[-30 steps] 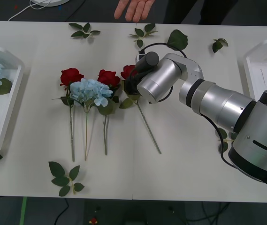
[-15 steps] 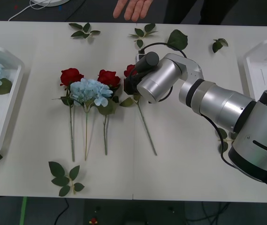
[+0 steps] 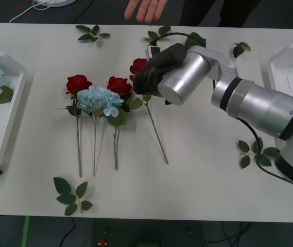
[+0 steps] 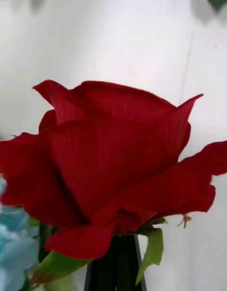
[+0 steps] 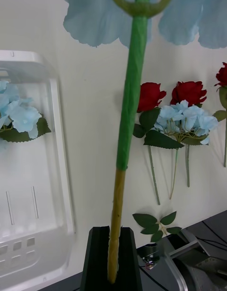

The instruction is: Place the red flowers into the right box and the blue flowers into the left box. If a person shows an open palm, hand one flower to the person first, then continue sorting.

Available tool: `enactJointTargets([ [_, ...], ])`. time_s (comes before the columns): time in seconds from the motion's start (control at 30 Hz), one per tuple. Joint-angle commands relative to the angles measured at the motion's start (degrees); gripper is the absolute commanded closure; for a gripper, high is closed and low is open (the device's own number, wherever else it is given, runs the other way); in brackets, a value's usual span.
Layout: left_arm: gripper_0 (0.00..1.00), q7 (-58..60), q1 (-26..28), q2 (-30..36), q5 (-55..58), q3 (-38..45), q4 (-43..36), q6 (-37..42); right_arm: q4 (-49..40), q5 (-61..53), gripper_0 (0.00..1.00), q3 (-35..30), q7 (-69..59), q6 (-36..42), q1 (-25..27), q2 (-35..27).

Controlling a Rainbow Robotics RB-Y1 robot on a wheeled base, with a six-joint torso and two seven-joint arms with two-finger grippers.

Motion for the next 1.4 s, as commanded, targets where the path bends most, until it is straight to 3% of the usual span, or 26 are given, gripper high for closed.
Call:
enactJointTargets([
  [0.03, 1.0, -1.2, -0.3, 3.3, 0.5, 0.7, -0.6, 0.4, -12.2, 0.2, 1.0, -3.1, -1.5, -0.6, 3.3, -8.6],
  [0.27, 1.0, -1.2, -0.3, 3.3, 0.5, 0.7, -0.6, 0.4, -32.8, 4.1, 1.0, -14.4, -0.7, -0.7, 15.0, -19.8],
  [0.4, 1.0, -1.2, -0.3, 3.3, 0.5, 0.7, -0.6, 0.4, -43.0, 6.4, 1.0, -24.2, 0.1, -1.3, 22.4, -22.9],
  [0.53, 1.0, -1.2, -0.3, 3.3, 0.5, 0.7, -0.6, 0.4, -47.4, 8.9, 1.0, -31.2, 1.0, -2.7, 25.9, -22.7],
  [0.7, 1.0, -1.2, -0.3, 3.3, 0.5, 0.7, -0.6, 0.4, -47.4, 18.0, 1.0, -35.6, 2.5, -6.5, 25.0, -19.4],
  [0.9, 1.0, -1.2, -0.3, 3.3, 0.5, 0.7, -0.6, 0.4, -43.6, 28.6, 1.0, -35.8, 4.2, -9.5, 20.3, -14.9],
  [1.4, 1.0, -1.2, -0.3, 3.3, 0.5, 0.7, -0.6, 0.4, -30.4, 40.5, 1.0, -35.7, 8.4, -16.0, 11.9, -5.7],
])
